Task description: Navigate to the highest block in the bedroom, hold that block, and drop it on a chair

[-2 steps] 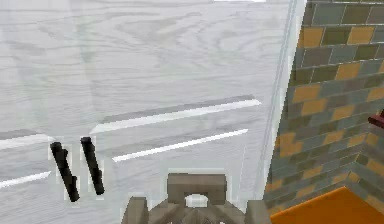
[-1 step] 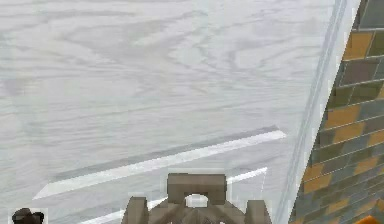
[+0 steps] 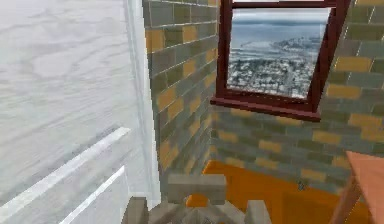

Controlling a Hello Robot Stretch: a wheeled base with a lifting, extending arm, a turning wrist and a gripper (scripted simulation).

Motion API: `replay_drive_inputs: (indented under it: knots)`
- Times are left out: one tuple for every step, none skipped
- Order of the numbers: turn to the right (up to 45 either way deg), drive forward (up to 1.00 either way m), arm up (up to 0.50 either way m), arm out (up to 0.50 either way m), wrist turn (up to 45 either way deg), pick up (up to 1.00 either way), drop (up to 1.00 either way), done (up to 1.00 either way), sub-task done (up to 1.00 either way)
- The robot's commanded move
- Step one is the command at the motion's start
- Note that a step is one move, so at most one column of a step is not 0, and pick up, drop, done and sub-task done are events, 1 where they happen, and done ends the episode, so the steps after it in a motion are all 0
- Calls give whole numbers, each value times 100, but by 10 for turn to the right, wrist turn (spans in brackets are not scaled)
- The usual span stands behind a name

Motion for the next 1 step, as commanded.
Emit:
replay_drive_inputs:
  knots:
    - [240,0,0,0,0,0,0,0,0]
